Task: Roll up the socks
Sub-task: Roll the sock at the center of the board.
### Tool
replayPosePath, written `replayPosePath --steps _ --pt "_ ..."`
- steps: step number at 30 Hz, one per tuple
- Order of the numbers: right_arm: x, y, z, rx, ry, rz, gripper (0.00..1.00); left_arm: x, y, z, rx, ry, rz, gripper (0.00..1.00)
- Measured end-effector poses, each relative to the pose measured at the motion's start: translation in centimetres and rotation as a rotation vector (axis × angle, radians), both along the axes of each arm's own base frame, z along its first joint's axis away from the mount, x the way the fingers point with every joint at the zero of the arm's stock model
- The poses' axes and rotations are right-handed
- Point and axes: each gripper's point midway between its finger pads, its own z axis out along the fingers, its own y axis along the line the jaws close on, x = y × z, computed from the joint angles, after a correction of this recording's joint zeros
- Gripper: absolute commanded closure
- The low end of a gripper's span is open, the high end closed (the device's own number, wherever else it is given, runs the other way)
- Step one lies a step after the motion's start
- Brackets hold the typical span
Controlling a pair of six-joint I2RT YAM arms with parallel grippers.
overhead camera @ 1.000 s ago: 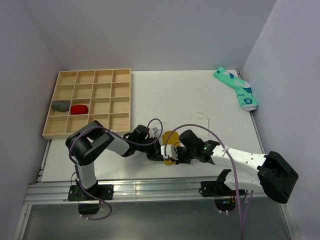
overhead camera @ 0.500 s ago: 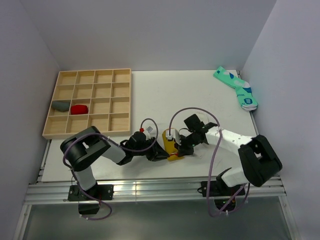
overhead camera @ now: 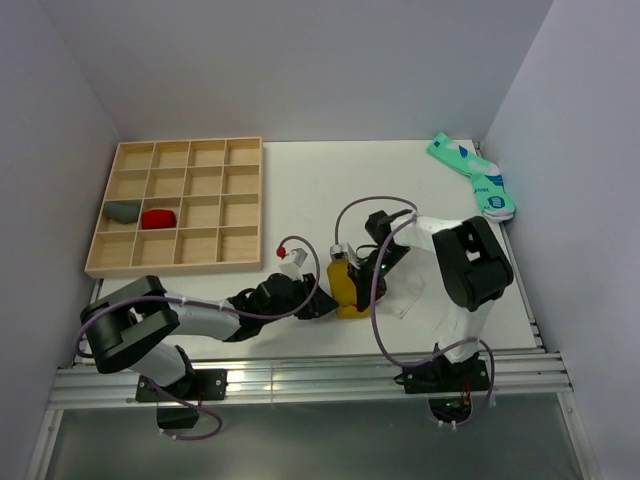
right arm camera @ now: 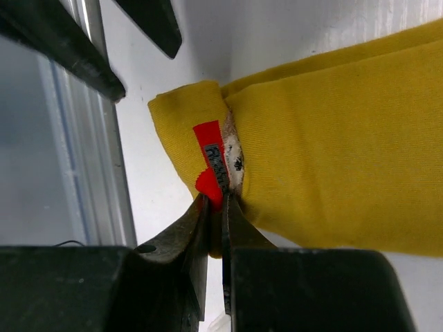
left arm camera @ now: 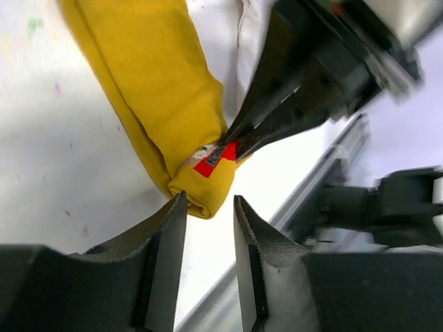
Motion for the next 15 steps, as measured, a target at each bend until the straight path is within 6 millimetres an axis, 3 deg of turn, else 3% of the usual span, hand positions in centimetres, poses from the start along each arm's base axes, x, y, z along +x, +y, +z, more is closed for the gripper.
replayPosePath --steps 9,15 --pt "-0.2 -0.1 -0.2 -0.025 0.202 -0.031 0.92 -0.8 -0.9 0.2 0.161 -0.358 -0.168 0.47" --pt "-1.1 -0.4 -0.2 -0.050 0.278 -0.036 0.92 -0.2 -1.7 -0.2 0.225 -0.504 -0.244 0.42"
